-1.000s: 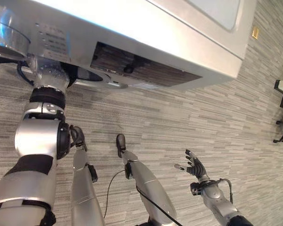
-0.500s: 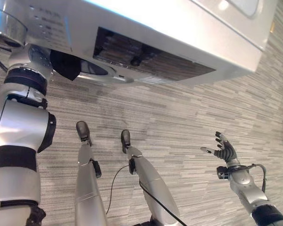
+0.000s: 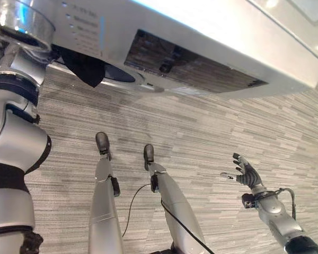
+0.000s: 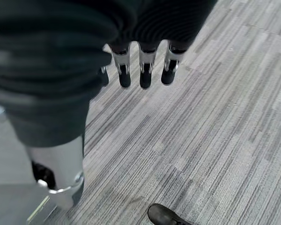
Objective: Grab the laundry basket,head to the washer,open it,put in the laundry and shut it.
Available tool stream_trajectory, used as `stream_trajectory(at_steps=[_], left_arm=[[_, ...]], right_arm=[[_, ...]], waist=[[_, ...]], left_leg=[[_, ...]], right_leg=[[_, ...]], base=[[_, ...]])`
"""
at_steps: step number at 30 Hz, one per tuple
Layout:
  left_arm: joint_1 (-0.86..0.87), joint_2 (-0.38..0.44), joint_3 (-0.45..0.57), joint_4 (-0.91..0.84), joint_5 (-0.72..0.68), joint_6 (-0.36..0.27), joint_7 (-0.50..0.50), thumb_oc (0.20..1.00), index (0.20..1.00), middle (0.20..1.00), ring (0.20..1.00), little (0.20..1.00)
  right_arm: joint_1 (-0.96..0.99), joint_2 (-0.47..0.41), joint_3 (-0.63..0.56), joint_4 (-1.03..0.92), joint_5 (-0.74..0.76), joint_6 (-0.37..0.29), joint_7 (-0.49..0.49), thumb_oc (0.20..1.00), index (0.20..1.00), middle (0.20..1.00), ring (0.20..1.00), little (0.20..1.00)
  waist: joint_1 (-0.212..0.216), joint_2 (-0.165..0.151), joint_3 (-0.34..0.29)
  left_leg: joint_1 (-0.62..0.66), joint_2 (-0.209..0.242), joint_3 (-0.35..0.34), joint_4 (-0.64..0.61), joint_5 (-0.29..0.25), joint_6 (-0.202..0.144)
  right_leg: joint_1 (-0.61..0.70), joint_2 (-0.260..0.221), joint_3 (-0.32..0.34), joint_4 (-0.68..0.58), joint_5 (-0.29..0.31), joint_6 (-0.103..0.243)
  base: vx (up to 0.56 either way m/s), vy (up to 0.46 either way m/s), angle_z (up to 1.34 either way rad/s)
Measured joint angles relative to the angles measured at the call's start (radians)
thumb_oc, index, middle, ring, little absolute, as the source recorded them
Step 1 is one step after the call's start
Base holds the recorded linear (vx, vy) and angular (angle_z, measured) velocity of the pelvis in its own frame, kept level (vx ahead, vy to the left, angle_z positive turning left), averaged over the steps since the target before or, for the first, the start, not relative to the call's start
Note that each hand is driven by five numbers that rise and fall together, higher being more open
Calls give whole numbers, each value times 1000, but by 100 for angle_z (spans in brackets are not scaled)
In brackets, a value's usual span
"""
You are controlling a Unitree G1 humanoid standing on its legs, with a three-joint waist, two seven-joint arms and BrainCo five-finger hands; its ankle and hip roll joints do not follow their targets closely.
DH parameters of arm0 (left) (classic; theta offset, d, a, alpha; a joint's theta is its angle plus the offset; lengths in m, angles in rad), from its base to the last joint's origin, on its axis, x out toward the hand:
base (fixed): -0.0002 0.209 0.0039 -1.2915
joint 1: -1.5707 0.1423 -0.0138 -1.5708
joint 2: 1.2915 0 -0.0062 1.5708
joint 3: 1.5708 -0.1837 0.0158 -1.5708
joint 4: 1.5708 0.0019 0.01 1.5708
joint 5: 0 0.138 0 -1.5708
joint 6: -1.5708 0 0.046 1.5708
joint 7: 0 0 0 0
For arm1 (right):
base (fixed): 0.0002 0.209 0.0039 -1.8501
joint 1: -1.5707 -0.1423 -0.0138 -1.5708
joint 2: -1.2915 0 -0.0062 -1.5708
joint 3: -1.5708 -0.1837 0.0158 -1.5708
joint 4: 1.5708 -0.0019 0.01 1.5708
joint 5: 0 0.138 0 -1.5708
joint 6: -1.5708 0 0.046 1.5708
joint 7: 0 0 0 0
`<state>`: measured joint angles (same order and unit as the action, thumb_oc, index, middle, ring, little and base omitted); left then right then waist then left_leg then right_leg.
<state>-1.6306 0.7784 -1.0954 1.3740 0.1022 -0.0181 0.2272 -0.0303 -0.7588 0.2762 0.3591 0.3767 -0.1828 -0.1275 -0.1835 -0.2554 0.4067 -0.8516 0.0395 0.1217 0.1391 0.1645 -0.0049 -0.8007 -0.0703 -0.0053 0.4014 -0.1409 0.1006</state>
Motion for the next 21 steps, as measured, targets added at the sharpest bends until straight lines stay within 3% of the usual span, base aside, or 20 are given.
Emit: stream_trajectory(at_steps=[2, 5, 8, 10, 12, 16, 17, 21], left_arm=[[0, 1, -11, -15, 113, 21, -8, 1000, 1000, 1000, 1000, 1000], [6, 20, -152, -75, 327, 43, 3, 1000, 1000, 1000, 1000, 1000], [14, 26, -112, -107, 410, 48, 47, 1000, 1000, 1000, 1000, 1000], [29, 21, -14, -119, 382, 42, 71, 1000, 1000, 1000, 1000, 1000], [66, 4, 142, -149, 209, 8, 65, 1000, 1000, 1000, 1000, 1000], [185, -4, 340, -278, -214, -46, -39, 1000, 1000, 1000, 1000, 1000], [215, -8, 345, -291, -382, -68, -96, 1000, 1000, 1000, 1000, 1000], [211, -4, 301, -240, -575, -60, -215, 1000, 1000, 1000, 1000, 1000]], right_arm=[[1, -8, -27, 8, 0, 2, -1, 1000, 1000, 1000, 1000, 1000], [5, -30, -22, 5, -8, -1, 2, 1000, 1000, 1000, 1000, 1000], [6, -26, -18, 8, -10, -19, 1, 1000, 1000, 1000, 1000, 1000], [6, -1, -19, 14, -16, -28, -3, 1000, 1000, 1000, 1000, 1000], [-1, 54, -15, 40, -37, -26, -3, 1000, 1000, 1000, 1000, 1000], [-15, 81, 30, 52, -38, 12, -2, 1000, 1000, 1000, 1000, 1000], [-25, 81, 60, 63, -38, 32, 3, 1000, 1000, 1000, 1000, 1000], [-31, 52, 66, 69, -38, 66, 22, 1000, 1000, 1000, 1000, 1000]], waist=[[0, 0, 0], [8, 0, 0], [10, 0, 0], [12, 0, 0], [12, 0, 0], [15, 15, -1], [18, 22, 0], [17, 58, -8]], left_leg=[[2, 5, -4, -1, 3, 4], [6, 4, -5, 0, 5, 7], [8, 0, -6, -1, 6, 8], [8, -1, -7, -1, 6, 9], [12, -4, -6, 0, 7, 9], [24, -7, -5, 0, 7, 9], [31, -6, -4, 0, 7, 9], [46, -4, -3, 1, 8, 9]], right_leg=[[1, 1, -4, 7, 0, 0], [-2, 0, -3, 25, -5, 1], [-3, 1, -5, 37, -12, 4], [-3, 0, -5, 39, -13, 5], [-3, -2, -5, 45, -15, 6], [2, -4, -3, 54, -18, 3], [7, -3, -1, 58, -19, 2], [19, -2, -1, 70, -22, -1]], base=[[0, 0, 0], [-4, 0, 1], [-11, -14, 6], [0, 0, 0], [0, 0, 0], [10, 29, -1], [0, 0, 0], [0, 0, 0]])
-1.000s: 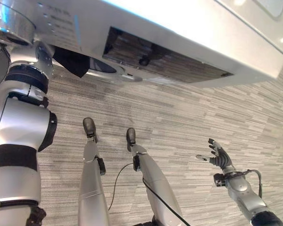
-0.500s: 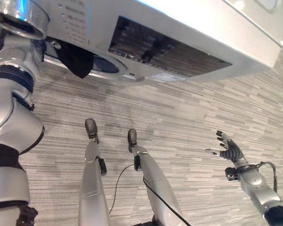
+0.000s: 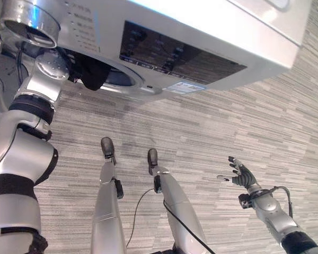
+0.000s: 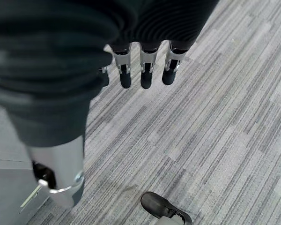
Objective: Grab the laundry basket,head to the washer,open it,put in the laundry and shut it.
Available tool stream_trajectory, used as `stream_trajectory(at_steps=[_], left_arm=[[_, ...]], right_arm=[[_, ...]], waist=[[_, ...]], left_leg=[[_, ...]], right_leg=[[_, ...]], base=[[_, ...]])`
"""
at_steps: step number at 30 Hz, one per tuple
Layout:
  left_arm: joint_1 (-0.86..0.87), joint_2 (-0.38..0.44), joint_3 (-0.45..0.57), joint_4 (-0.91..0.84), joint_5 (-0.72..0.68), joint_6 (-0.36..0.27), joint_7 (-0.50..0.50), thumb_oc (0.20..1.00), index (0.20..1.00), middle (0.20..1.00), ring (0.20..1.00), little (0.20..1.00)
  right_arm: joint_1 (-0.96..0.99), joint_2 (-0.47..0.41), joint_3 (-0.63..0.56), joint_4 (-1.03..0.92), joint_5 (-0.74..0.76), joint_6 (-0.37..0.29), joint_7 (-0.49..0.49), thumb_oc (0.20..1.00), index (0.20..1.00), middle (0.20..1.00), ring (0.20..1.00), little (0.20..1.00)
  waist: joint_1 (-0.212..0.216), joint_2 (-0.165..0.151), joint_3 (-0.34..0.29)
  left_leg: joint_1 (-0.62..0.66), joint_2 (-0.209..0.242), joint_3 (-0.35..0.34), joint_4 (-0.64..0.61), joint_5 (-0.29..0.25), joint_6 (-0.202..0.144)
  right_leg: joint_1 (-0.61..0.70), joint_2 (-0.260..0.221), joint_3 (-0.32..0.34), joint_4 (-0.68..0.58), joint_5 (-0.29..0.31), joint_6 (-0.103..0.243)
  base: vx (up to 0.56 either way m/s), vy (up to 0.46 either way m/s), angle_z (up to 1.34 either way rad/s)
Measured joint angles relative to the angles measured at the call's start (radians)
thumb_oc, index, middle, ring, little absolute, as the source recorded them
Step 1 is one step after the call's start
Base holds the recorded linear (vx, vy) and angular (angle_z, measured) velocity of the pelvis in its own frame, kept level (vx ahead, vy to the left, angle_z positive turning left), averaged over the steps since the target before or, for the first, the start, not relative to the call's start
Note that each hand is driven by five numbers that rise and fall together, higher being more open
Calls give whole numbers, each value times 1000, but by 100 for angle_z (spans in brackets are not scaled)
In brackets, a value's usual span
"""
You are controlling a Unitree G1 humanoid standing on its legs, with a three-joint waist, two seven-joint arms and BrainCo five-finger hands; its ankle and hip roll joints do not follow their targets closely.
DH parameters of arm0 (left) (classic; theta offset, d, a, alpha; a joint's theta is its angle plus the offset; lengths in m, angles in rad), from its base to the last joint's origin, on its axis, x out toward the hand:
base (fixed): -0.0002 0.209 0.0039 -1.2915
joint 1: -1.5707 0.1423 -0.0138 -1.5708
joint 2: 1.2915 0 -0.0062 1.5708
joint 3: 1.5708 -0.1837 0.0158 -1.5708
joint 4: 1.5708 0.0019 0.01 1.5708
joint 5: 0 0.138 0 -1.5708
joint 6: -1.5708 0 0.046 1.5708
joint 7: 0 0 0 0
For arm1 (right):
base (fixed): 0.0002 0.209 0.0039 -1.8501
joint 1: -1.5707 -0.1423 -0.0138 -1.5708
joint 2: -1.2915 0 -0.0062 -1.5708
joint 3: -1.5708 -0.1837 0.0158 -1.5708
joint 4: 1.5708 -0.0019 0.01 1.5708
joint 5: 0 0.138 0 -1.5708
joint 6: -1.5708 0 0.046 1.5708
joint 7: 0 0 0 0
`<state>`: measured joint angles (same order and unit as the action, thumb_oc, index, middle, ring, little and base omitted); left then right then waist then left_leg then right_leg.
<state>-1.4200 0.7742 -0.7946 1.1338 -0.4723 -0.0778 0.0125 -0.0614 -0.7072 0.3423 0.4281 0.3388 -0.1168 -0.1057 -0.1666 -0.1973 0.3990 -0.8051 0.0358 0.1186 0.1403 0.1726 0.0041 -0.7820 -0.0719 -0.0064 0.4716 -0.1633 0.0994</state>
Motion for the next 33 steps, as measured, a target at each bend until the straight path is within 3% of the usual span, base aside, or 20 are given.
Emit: stream_trajectory(at_steps=[3, 6, 7, 11, 14, 16, 18, 19, 21, 22, 23, 24, 26, 27, 28, 30, 32, 33], left_arm=[[-1, 14, -56, 8, 1, 24, -54, 1000, 1000, 1000, 1000, 1000], [-19, 131, -358, -144, 125, 20, -154, 1000, 1000, 1000, 1000, 1000], [-15, 139, -391, -158, 148, 19, -181, 1000, 1000, 1000, 1000, 1000], [-15, 126, -424, -138, 289, 14, -219, 1000, 1000, 1000, 1000, 1000], [-31, 97, -416, -89, 420, 14, -170, 1000, 1000, 1000, 1000, 1000], [-15, 89, -360, -99, 494, 10, -114, 1000, 1000, 1000, 1000, 1000], [122, 62, -199, -131, 574, 9, -17, 1000, 1000, 1000, 1000, 1000], [229, 49, -73, -171, 599, 0, 21, 1000, 1000, 1000, 1000, 1000], [337, 24, -64, -204, 612, -7, 52, 1000, 1000, 1000, 1000, 1000], [485, 10, 19, -234, 641, -4, 70, 1000, 1000, 1000, 1000, 1000], [584, 8, 82, -264, 641, -6, 91, 1000, 1000, 1000, 1000, 1000], [719, -18, 207, -294, 643, -9, 99, 1000, 1000, 1000, 1000, 1000], [861, -51, 234, -311, 641, -5, 106, 1000, 1000, 1000, 1000, 1000], [997, -82, 316, -341, 637, -8, 116, 1000, 1000, 1000, 1000, 1000], [1163, -164, 432, -340, 624, -12, 125, 1000, 1000, 1000, 1000, 1000], [1333, -243, 474, -333, 578, -7, 130, 1000, 1000, 1000, 1000, 1000], [1388, -262, 471, -318, 538, -10, 129, 1000, 1000, 1000, 1000, 1000], [1429, -321, 576, -279, 469, -33, 126, 1000, 1000, 1000, 1000, 1000]], right_arm=[[0, -19, -11, 11, 0, 12, 5, 1000, 1000, 1000, 1000, 1000], [-10, -64, -11, 16, -15, 16, 27, 1000, 1000, 1000, 1000, 1000], [-10, -75, -11, 19, -20, 16, 29, 1000, 1000, 1000, 1000, 1000], [-12, -84, -26, 24, -39, 15, 46, 1000, 1000, 1000, 1000, 1000], [-33, -72, -27, 45, -38, 13, 50, 1000, 1000, 1000, 1000, 1000], [-34, -60, -28, 61, -38, 12, 50, 1000, 1000, 1000, 1000, 1000], [-51, 22, -35, 156, -38, 6, 48, 1000, 1000, 1000, 1000, 1000], [-66, 72, -42, 210, -37, 8, 39, 1000, 1000, 1000, 1000, 1000], [-47, 85, -16, 248, -38, 12, 45, 1000, 1000, 1000, 1000, 1000], [-44, 107, -17, 285, -39, 13, 41, 1000, 1000, 1000, 1000, 1000], [-61, 141, -32, 326, -38, 15, 39, 1000, 1000, 1000, 1000, 1000], [-73, 168, -42, 365, -38, 24, 35, 1000, 1000, 1000, 1000, 1000], [-52, 173, -44, 383, -40, 33, 39, 1000, 1000, 1000, 1000, 1000], [-52, 193, -64, 411, -40, 34, 37, 1000, 1000, 1000, 1000, 1000], [-37, 211, -99, 425, -41, 43, 36, 1000, 1000, 1000, 1000, 1000], [-1, 218, -128, 440, -41, 49, 36, 1000, 1000, 1000, 1000, 1000], [1, 222, -136, 452, -42, 50, 36, 1000, 1000, 1000, 1000, 1000], [-22, 238, -163, 481, -48, 52, 33, 1000, 1000, 1000, 1000, 1000]], waist=[[1, 19, -9], [-1, 22, -10], [-2, 24, -11], [0, 26, -14], [1, 26, -14], [11, 26, -14], [31, 29, -14], [37, 31, -15], [57, 58, -33], [87, 82, -58], [98, 84, -59], [99, 91, -64], [119, 120, -84], [129, 129, -95], [140, 141, -116], [155, 148, -165], [170, 143, -191], [173, 139, -198]], left_leg=[[1, 1, -1, 0, 0, -1], [13, -1, 4, 0, 3, 1], [22, -2, 4, -1, 3, 1], [31, -2, 4, -1, 4, 1], [35, -3, 3, 2, 6, 5], [41, -3, 3, 5, 6, 5], [85, -5, -3, 4, 4, 4], [119, -7, -2, -5, 3, 3], [144, -8, -9, -10, -12, -1], [160, -11, -8, -10, -19, -2], [186, -14, -2, -9, -16, 3], [225, -14, 0, -19, -20, 3], [267, -18, -10, -36, -24, 4], [305, -18, -12, -48, -26, 2], [357, -24, -19, -68, -30, 2], [390, -32, -29, -85, -32, 5], [387, -28, -39, -89, -34, 5], [399, -23, -57, -91, -31, -2]], right_leg=[[0, 2, 0, 5, -2, -2], [5, -1, 5, 11, -2, -2], [13, -1, 6, 10, -3, 0], [19, -1, 7, 18, -3, 0], [19, -2, 6, 34, -7, 0], [21, -3, 7, 45, -12, -2], [63, -3, 1, 54, -26, -7], [92, -6, 1, 55, -33, -9], [119, -13, -4, 46, -45, -17], [132, -15, -5, 59, -58, -17], [151, -18, -2, 67, -61, -16], [190, -14, -1, 61, -66, -17], [238, -20, -9, 42, -73, -20], [279, -21, -12, 28, -77, -21], [330, -22, -20, 11, -90, -19], [362, -29, -33, 3, -104, -23], [361, -26, -52, 6, -107, -30], [385, -27, -70, 10, -107, -35]], base=[[-5, 11, 0], [-5, 17, -1], [0, 0, 0], [0, 0, 0], [0, 0, 0], [10, -18, 2], [22, -27, 7], [33, -5, 9], [58, -9, 10], [61, -9, 1], [88, -9, -3], [59, -2, -3], [90, -6, 12], [94, -24, 20], [65, -23, 20], [-40, -25, 24], [85, -99, 22], [145, -128, 19]])
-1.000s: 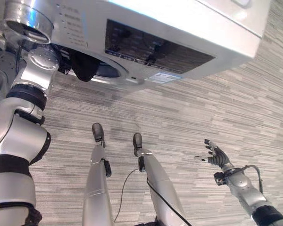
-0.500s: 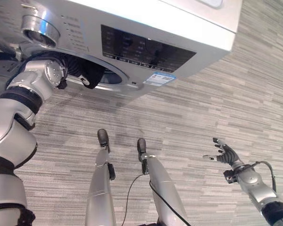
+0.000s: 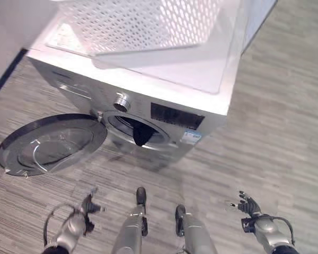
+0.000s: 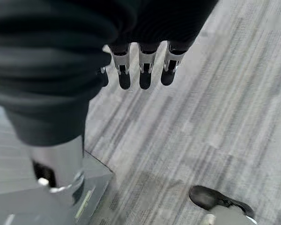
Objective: Grab the laundry basket,head to the washer,open it,put in the laundry and shut it.
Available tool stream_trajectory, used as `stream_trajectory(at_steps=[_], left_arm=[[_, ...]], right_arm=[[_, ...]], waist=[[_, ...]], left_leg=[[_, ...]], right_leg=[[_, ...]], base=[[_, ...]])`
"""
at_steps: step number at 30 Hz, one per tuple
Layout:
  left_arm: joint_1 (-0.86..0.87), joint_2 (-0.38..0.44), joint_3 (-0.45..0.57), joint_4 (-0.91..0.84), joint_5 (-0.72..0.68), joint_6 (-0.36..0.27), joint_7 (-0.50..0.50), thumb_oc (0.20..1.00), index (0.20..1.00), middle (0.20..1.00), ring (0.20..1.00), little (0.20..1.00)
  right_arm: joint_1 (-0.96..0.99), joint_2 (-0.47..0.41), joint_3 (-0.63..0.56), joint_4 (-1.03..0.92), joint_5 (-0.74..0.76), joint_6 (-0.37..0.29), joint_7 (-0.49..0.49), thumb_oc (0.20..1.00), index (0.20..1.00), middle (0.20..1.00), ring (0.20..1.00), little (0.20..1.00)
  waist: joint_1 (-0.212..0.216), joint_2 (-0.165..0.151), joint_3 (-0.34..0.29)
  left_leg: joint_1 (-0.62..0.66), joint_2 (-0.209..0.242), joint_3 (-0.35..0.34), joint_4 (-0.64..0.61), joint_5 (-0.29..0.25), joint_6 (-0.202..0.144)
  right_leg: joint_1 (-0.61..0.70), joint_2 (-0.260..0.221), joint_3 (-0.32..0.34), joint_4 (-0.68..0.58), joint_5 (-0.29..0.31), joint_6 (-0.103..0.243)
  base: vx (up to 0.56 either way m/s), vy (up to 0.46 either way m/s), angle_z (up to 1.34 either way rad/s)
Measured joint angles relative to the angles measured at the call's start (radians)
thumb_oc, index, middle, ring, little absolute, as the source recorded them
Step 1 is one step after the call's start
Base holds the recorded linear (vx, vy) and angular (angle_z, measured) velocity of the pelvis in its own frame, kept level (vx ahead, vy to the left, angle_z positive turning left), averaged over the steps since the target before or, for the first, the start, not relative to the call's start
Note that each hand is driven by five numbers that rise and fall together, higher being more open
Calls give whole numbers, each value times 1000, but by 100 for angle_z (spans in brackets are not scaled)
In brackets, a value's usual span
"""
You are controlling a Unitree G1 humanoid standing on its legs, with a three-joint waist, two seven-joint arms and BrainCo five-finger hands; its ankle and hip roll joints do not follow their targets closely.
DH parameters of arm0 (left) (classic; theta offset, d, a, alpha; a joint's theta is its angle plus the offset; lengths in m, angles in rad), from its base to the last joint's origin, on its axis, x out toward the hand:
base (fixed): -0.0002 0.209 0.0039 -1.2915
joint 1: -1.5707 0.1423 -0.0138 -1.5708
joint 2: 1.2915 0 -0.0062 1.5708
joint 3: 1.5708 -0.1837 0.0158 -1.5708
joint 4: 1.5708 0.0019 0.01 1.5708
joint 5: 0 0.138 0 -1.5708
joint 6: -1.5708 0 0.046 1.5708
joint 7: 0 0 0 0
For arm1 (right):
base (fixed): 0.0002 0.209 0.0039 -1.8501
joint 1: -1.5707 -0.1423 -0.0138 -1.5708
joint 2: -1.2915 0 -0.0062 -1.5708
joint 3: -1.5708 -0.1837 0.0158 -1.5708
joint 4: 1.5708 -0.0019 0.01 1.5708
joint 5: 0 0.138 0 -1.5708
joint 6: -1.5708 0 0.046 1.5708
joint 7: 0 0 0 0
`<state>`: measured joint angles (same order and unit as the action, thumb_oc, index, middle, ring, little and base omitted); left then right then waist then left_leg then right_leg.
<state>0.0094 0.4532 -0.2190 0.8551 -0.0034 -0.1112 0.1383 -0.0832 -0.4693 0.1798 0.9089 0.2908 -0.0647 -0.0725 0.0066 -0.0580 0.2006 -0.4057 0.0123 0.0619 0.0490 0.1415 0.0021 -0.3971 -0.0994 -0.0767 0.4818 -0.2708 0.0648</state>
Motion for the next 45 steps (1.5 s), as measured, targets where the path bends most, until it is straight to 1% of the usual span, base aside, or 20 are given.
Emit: stream_trajectory(at_steps=[1, 2, 3, 6, 8, 11, 12, 14, 17, 19, 21, 22, 23, 31, 38, 39, 40, 41, 43, 45], left_arm=[[22, -88, 141, 43, -45, -22, -1, 1000, 1000, 1000, 1000, 1000], [43, -112, 123, 84, -103, -24, 7, 1000, 1000, 1000, 1000, 1000], [66, -117, 85, 117, -124, -28, -3, 1000, 1000, 1000, 1000, 1000], [93, -130, 93, 212, -188, -49, -11, 1000, 1000, 1000, 1000, 1000], [104, -165, 99, 294, -212, -51, -22, 1000, 1000, 1000, 1000, 1000], [124, -194, 95, 311, -233, -55, -39, 1000, 1000, 1000, 1000, 1000], [125, -210, 98, 344, -233, -59, -54, 1000, 1000, 1000, 1000, 1000], [125, -219, 99, 349, -234, -58, -66, 1000, 1000, 1000, 1000, 1000], [114, -233, 142, 392, -272, -57, -80, 1000, 1000, 1000, 1000, 1000], [103, -235, 173, 415, -275, -58, -82, 1000, 1000, 1000, 1000, 1000], [110, -234, 173, 421, -277, -57, -83, 1000, 1000, 1000, 1000, 1000], [111, -235, 172, 421, -283, -56, -83, 1000, 1000, 1000, 1000, 1000], [111, -235, 171, 421, -294, -56, -83, 1000, 1000, 1000, 1000, 1000], [110, -240, 167, 422, -302, -52, -84, 1000, 1000, 1000, 1000, 1000], [110, -241, 163, 421, -302, -51, -87, 1000, 1000, 1000, 1000, 1000], [116, -241, 154, 377, -302, -51, -103, 1000, 1000, 1000, 1000, 1000], [111, -242, 151, 378, -305, -53, -103, 1000, 1000, 1000, 1000, 1000], [107, -248, 117, 381, -337, -61, -95, 1000, 1000, 1000, 1000, 1000], [112, -280, 80, 381, -345, -62, -93, 1000, 1000, 1000, 1000, 1000], [108, -286, 81, 380, -345, -64, -93, 1000, 1000, 1000, 1000, 1000]], right_arm=[[-1, 28, -42, 29, -10, 2, -3, 1000, 1000, 1000, 1000, 1000], [16, 38, -40, 40, -14, 1, -13, 1000, 1000, 1000, 1000, 1000], [33, 46, -40, 52, -23, -1, -13, 1000, 1000, 1000, 1000, 1000], [41, 71, -42, 84, -33, -12, -16, 1000, 1000, 1000, 1000, 1000], [68, 83, -44, 99, -33, -24, -24, 1000, 1000, 1000, 1000, 1000], [91, 94, -67, 139, -29, -44, -30, 1000, 1000, 1000, 1000, 1000], [98, 114, -128, 224, 15, -52, -19, 1000, 1000, 1000, 1000, 1000], [111, 114, -140, 253, 60, -48, -13, 1000, 1000, 1000, 1000, 1000], [138, 122, -179, 304, 99, -53, -11, 1000, 1000, 1000, 1000, 1000], [144, 124, -176, 334, 99, -49, -11, 1000, 1000, 1000, 1000, 1000], [151, 125, -174, 340, 95, -48, -11, 1000, 1000, 1000, 1000, 1000], [152, 130, -171, 340, 89, -48, -11, 1000, 1000, 1000, 1000, 1000], [157, 136, -171, 340, 86, -48, -10, 1000, 1000, 1000, 1000, 1000], [158, 185, -145, 341, 53, -41, -5, 1000, 1000, 1000, 1000, 1000], [168, 185, -109, 335, 44, -41, 11, 1000, 1000, 1000, 1000, 1000], [172, 182, -60, 326, 8, -39, 12, 1000, 1000, 1000, 1000, 1000], [172, 188, -57, 326, 11, -40, 15, 1000, 1000, 1000, 1000, 1000], [170, 189, -37, 326, 20, -46, 25, 1000, 1000, 1000, 1000, 1000], [180, 216, 2, 322, 20, -49, 44, 1000, 1000, 1000, 1000, 1000], [176, 227, 1, 315, 20, -49, 50, 1000, 1000, 1000, 1000, 1000]], waist=[[1, -2, -9], [5, 3, -35], [6, 3, -77], [15, 5, -111], [15, 26, -132], [14, 54, -147], [13, 67, -155], [11, 69, -157], [9, 67, -161], [9, 58, -159], [10, 54, -168], [10, 59, -171], [9, 48, -173], [25, 41, -187], [29, 38, -209], [31, 48, -179], [30, 49, -179], [31, 58, -164], [28, 72, -167], [27, 83, -172]], left_leg=[[46, 0, -5, -23, 5, -4], [73, 1, -15, -28, 1, -3], [83, 3, -22, -36, -1, -6], [122, 12, -26, -52, 2, -9], [149, 17, -28, -60, 3, -10], [163, 21, -30, -62, 3, -10], [184, 27, -28, -70, 4, -10], [196, 29, -30, -71, 3, -10], [219, 32, -32, -76, 3, -11], [237, 32, -38, -84, 3, -11], [244, 32, -40, -90, 3, -11], [248, 32, -44, -90, 3, -11], [246, 32, -51, -90, 3, -11], [263, 31, -54, -91, -1, -10], [264, 32, -54, -91, -2, -11], [282, 28, -55, -104, -8, -16], [284, 31, -54, -105, -8, -16], [316, 33, -53, -111, -3, -21], [367, 36, -50, -128, -12, -20], [368, 40, -46, -138, -15, -26]], right_leg=[[47, 2, -4, -22, -1, 0], [86, 4, -11, -44, -4, -5], [100, 8, -16, -58, -7, -8], [142, 20, -24, -77, -7, -13], [171, 23, -31, -89, -7, -19], [188, 28, -35, -97, -6, -20], [204, 33, -37, -99, -8, -22], [217, 35, -38, -100, -11, -26], [243, 41, -42, -101, -16, -33], [259, 42, -45, -107, -17, -35], [264, 42, -47, -108, -20, -35], [275, 43, -51, -113, -20, -36], [276, 43, -57, -117, -21, -36], [297, 42, -64, -119, -25, -43], [297, 42, -64, -119, -27, -45], [331, 42, -68, -160, -23, -40], [333, 41, -67, -160, -21, -42], [376, 46, -68, -186, -5, -40], [434, 48, -64, -232, 9, -37], [434, 51, -63, -240, 12, -38]], base=[[66, -86, 22], [58, -76, 16], [43, -82, 14], [29, -54, 5], [12, -36, 5], [22, -39, -1], [46, -57, -2], [44, -29, 0], [60, -36, 2], [43, -34, 8], [18, -33, 4], [6, -27, 10], [14, -40, 13], [7, -10, 3], [0, 0, 0], [0, 0, 0], [45, 25, -2], [47, 26, -7], [64, 31, -9], [58, 32, -8]])
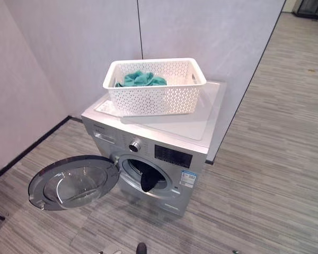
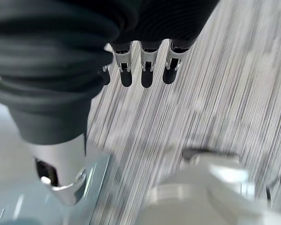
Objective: Grab the laundry basket,head to the washer,open it,put in the laundry and shut it.
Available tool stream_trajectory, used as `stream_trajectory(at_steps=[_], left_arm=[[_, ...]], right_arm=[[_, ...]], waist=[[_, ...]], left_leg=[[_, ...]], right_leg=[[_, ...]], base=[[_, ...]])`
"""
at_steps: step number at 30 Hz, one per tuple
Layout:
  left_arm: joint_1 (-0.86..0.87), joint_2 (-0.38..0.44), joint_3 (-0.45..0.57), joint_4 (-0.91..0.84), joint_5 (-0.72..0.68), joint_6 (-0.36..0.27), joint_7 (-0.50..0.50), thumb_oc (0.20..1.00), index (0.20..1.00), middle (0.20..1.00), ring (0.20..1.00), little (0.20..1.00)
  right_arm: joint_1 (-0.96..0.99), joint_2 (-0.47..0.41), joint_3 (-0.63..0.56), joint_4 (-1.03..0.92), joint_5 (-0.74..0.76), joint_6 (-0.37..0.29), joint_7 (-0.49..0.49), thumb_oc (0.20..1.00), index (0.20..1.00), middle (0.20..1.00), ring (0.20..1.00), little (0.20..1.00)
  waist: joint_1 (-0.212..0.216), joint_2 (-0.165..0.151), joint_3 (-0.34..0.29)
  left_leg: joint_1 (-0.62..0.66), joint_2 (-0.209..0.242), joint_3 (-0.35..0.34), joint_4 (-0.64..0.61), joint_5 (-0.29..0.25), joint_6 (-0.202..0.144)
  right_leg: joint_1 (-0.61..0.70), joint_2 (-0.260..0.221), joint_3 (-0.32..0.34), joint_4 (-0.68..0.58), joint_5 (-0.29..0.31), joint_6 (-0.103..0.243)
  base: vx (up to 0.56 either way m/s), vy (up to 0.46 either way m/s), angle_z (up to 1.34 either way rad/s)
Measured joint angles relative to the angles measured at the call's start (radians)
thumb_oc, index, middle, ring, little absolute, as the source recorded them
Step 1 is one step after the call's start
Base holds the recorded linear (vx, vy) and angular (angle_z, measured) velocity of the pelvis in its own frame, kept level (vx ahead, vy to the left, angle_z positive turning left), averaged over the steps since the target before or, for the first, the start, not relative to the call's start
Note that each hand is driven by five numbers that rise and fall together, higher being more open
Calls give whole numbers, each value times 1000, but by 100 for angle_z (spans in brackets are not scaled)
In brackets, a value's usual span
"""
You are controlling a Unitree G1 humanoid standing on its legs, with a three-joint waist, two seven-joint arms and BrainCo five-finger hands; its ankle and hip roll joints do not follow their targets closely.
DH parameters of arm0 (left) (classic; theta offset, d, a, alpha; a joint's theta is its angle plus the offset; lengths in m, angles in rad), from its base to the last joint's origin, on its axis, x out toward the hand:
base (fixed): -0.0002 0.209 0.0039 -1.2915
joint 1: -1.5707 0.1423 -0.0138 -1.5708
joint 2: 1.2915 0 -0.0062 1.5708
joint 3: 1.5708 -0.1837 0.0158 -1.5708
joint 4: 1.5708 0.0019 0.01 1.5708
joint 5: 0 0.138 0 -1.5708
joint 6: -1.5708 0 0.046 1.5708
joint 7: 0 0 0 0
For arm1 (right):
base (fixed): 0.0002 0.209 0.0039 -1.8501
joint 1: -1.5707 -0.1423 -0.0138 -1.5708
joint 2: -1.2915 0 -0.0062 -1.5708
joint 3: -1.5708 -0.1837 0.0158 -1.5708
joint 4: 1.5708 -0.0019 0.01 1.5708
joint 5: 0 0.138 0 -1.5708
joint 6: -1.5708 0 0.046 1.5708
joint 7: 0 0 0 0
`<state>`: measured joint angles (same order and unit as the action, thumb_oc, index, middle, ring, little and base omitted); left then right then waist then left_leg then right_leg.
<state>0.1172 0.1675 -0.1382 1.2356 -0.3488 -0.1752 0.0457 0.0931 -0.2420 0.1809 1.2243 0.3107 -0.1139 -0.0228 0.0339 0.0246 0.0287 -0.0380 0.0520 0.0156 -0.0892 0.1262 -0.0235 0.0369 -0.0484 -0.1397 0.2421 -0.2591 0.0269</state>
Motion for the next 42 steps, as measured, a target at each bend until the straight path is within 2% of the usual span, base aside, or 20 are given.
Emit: stream_trajectory(at_steps=[3, 15, 16, 18, 19, 21, 23, 26, 27, 28, 30, 32, 33, 34, 35, 37, 38, 39, 41, 42], left_arm=[[4, -13, 7, 0, -5, -4, 2, 1000, 1000, 1000, 1000, 1000], [22, -15, 7, -3, -8, -6, 13, 1000, 1000, 1000, 1000, 1000], [19, -16, 7, -9, -30, -14, 13, 1000, 1000, 1000, 1000, 1000], [-2, -13, 8, -21, -48, -27, 16, 1000, 1000, 1000, 1000, 1000], [-22, -1, 12, -43, -52, -35, 17, 1000, 1000, 1000, 1000, 1000], [-50, 15, 31, -61, -89, -37, 19, 1000, 1000, 1000, 1000, 1000], [-63, 29, 48, -78, -122, -37, 22, 1000, 1000, 1000, 1000, 1000], [-64, 27, 47, -80, -126, -37, 30, 1000, 1000, 1000, 1000, 1000], [-73, 27, 47, -82, -126, -38, 33, 1000, 1000, 1000, 1000, 1000], [-83, 21, 45, -94, -126, -39, 39, 1000, 1000, 1000, 1000, 1000], [-67, 11, 45, -98, -126, -37, 40, 1000, 1000, 1000, 1000, 1000], [-60, 6, 44, -100, -126, -40, 40, 1000, 1000, 1000, 1000, 1000], [-46, -6, 43, -94, -125, -40, 39, 1000, 1000, 1000, 1000, 1000], [-42, 0, 48, -99, -125, -43, 45, 1000, 1000, 1000, 1000, 1000], [-56, 10, 49, -104, -124, -43, 47, 1000, 1000, 1000, 1000, 1000], [-54, 15, 43, -121, -120, -39, 47, 1000, 1000, 1000, 1000, 1000], [-46, 32, 27, -129, -118, -45, 48, 1000, 1000, 1000, 1000, 1000], [-43, 45, 26, -150, -114, -45, 49, 1000, 1000, 1000, 1000, 1000], [-44, 75, 33, -157, -112, -41, 52, 1000, 1000, 1000, 1000, 1000], [-48, 73, 48, -149, -113, -39, 56, 1000, 1000, 1000, 1000, 1000]], right_arm=[[4, 3, -1, -1, 23, 0, 2, 1000, 1000, 1000, 1000, 1000], [8, 2, -1, 1, 30, 0, 0, 1000, 1000, 1000, 1000, 1000], [5, 4, 0, -2, 36, -1, -4, 1000, 1000, 1000, 1000, 1000], [-20, 6, 0, -14, 43, -1, -16, 1000, 1000, 1000, 1000, 1000], [-28, 10, -1, -33, 52, -1, -19, 1000, 1000, 1000, 1000, 1000], [-49, 6, -5, -88, 70, -2, -36, 1000, 1000, 1000, 1000, 1000], [-61, 6, -24, -125, 79, -24, -59, 1000, 1000, 1000, 1000, 1000], [-85, 0, -96, -154, 113, -37, -88, 1000, 1000, 1000, 1000, 1000], [-91, -4, -105, -155, 122, -37, -94, 1000, 1000, 1000, 1000, 1000], [-101, -18, -116, -154, 129, -37, -108, 1000, 1000, 1000, 1000, 1000], [-109, -19, -143, -160, 130, -39, -110, 1000, 1000, 1000, 1000, 1000], [-96, -36, -140, -162, 129, -40, -113, 1000, 1000, 1000, 1000, 1000], [-74, -49, -137, -165, 128, -39, -117, 1000, 1000, 1000, 1000, 1000], [-70, -38, -137, -169, 128, -39, -128, 1000, 1000, 1000, 1000, 1000], [-75, -32, -135, -177, 128, -37, -130, 1000, 1000, 1000, 1000, 1000], [-73, -12, -210, -205, 128, -38, -164, 1000, 1000, 1000, 1000, 1000], [-52, -11, -213, -208, 128, -39, -189, 1000, 1000, 1000, 1000, 1000], [-41, -9, -223, -235, 130, -35, -202, 1000, 1000, 1000, 1000, 1000], [-55, -5, -286, -336, 168, -44, -238, 1000, 1000, 1000, 1000, 1000], [-62, -7, -336, -402, 196, -46, -249, 1000, 1000, 1000, 1000, 1000]], waist=[[-2, 24, -9], [-3, 21, -9], [0, 20, 0], [7, 12, 30], [6, -9, 51], [17, -44, 94], [19, -64, 131], [27, -58, 140], [29, -54, 148], [41, -44, 158], [57, -37, 154], [55, -17, 135], [58, -7, 125], [52, -26, 114], [44, -41, 116], [17, -38, 116], [13, -35, 88], [13, -37, 79], [-4, -45, 82], [-9, -31, 90]], left_leg=[[-8, 8, 20, -1, -2, -2], [-17, 13, 12, 9, 8, -6], [-39, 16, -8, 38, 12, -26], [-90, 18, -33, 96, 20, -46], [-140, 9, -47, 148, 35, -66], [-220, -6, -79, 219, 108, -110], [-261, 11, -59, 253, 64, -76], [-257, 111, -57, 82, 56, -74], [-260, 123, -58, 54, 55, -74], [-261, 142, -55, 44, 40, -83], [-253, 150, -54, 92, 25, -79], [-200, 99, -45, 141, 20, -71], [-169, 67, -8, 182, -9, -28], [-129, 22, 46, 158, -42, -31], [-113, -24, 71, 158, -77, 13], [-77, -47, 72, 151, -90, 43], [-51, -63, 70, 137, -105, 57], [-39, -71, 70, 135, -124, 82], [-7, -84, 69, 101, -131, 94], [14, -83, 69, 80, -129, 97]], right_leg=[[10, 9, 5, -42, 28, 0], [20, 19, 0, -76, 47, 2], [5, 25, -2, -51, 42, -2], [-23, 41, -11, -24, 18, -10], [-53, 17, -24, -3, 18, -27], [-73, 0, -49, 9, 27, -56], [-67, -4, -71, -25, 55, -80], [-55, 18, -63, -74, 57, -54], [-54, 16, -54, -74, 62, -46], [-52, 13, -35, -77, 71, -12], [-32, 3, -11, -90, 68, 11], [-4, -39, -2, -79, 52, 41], [20, -73, 5, -55, 32, 65], [-14, -131, 0, 33, 18, 80], [-63, -170, 20, 141, 42, 80], [-148, -228, 38, 354, 93, 54], [-162, -233, 75, 394, 95, 75], [-191, -228, 84, 401, 94, 75], [-219, -206, 73, 337, 85, 85], [-227, -177, 72, 275, 76, 91]], base=[[30, 25, -7], [-11, -8, 1], [-142, -96, 14], [-76, -53, 30], [20, 5, 38], [77, 41, 38], [292, 195, 27], [421, 351, 17], [407, 389, 11], [389, 395, -13], [250, 290, -36], [234, 306, -32], [248, 382, -36], [410, 612, -38], [314, 472, -27], [158, 195, 10], [237, 201, 15], [335, 243, -2], [229, 82, -20], [232, 17, -8]])
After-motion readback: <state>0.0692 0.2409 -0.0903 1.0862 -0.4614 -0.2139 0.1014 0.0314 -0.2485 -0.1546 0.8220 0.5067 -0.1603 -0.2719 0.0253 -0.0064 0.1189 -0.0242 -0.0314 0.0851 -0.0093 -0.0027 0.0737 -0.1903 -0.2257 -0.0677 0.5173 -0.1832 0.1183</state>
